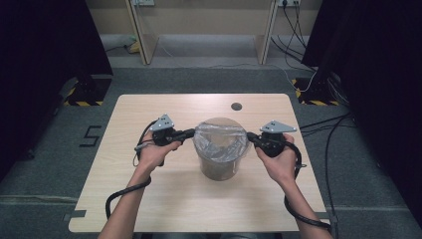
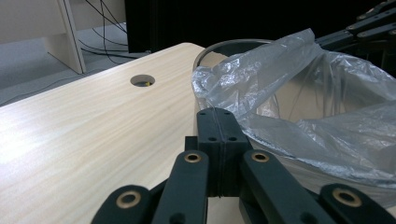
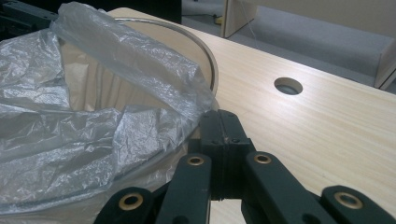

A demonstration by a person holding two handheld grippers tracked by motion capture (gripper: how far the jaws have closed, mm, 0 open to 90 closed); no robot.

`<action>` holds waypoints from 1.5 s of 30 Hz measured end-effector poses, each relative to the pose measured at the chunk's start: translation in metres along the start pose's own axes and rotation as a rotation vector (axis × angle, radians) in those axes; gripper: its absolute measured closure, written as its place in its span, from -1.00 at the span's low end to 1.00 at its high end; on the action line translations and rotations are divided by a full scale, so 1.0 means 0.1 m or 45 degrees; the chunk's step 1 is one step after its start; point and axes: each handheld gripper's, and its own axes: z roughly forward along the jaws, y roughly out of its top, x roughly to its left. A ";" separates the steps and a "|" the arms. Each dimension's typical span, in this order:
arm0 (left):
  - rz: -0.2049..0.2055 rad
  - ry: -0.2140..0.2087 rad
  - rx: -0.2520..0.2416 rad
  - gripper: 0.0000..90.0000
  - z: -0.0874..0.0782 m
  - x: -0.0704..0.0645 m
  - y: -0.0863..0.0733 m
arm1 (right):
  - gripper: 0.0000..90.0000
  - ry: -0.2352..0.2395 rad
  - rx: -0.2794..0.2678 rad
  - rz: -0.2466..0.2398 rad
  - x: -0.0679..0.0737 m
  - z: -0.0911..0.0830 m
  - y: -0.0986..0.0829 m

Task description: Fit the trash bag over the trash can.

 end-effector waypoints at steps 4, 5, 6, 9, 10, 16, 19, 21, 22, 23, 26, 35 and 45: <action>0.023 -0.005 0.009 0.99 -0.10 -0.13 -0.04 | 1.00 0.008 0.004 -0.025 0.06 -0.08 -0.04; 0.029 -0.012 0.014 0.99 -0.13 -0.14 -0.05 | 1.00 0.011 0.007 -0.032 0.08 -0.10 -0.05; 0.026 -0.022 0.009 0.99 -0.15 -0.15 -0.05 | 1.00 0.020 0.013 -0.033 0.09 -0.12 -0.05; 0.020 -0.008 -0.025 0.91 -0.21 -0.15 -0.03 | 0.94 0.028 0.011 -0.048 0.10 -0.17 -0.05; 0.019 -0.011 -0.037 0.82 -0.22 -0.14 -0.02 | 0.88 0.026 0.013 -0.052 0.10 -0.18 -0.04; 0.025 -0.052 -0.082 0.35 -0.33 -0.13 0.08 | 0.60 0.038 -0.021 -0.058 0.08 -0.31 0.05; 0.048 -0.072 -0.106 0.29 -0.35 -0.15 0.13 | 0.48 0.048 -0.044 -0.066 0.07 -0.35 0.09; 0.072 -0.090 -0.103 0.28 -0.33 -0.17 0.16 | 0.45 0.066 -0.045 -0.070 0.07 -0.34 0.12; 0.086 -0.106 -0.097 0.28 -0.31 -0.18 0.18 | 0.43 0.075 -0.043 -0.079 0.07 -0.32 0.14; 0.096 -0.122 -0.092 0.28 -0.29 -0.19 0.19 | 0.43 0.090 -0.040 -0.080 0.07 -0.30 0.15; 0.125 -0.148 -0.061 0.30 -0.22 -0.19 0.21 | 0.40 0.130 -0.047 -0.062 0.07 -0.24 0.19; 0.105 -0.135 0.012 0.81 -0.04 -0.06 0.18 | 0.90 0.130 -0.011 -0.057 0.03 -0.08 0.21; 0.045 -0.130 -0.032 0.98 0.05 0.06 0.18 | 1.00 0.094 -0.038 -0.013 -0.02 -0.01 0.19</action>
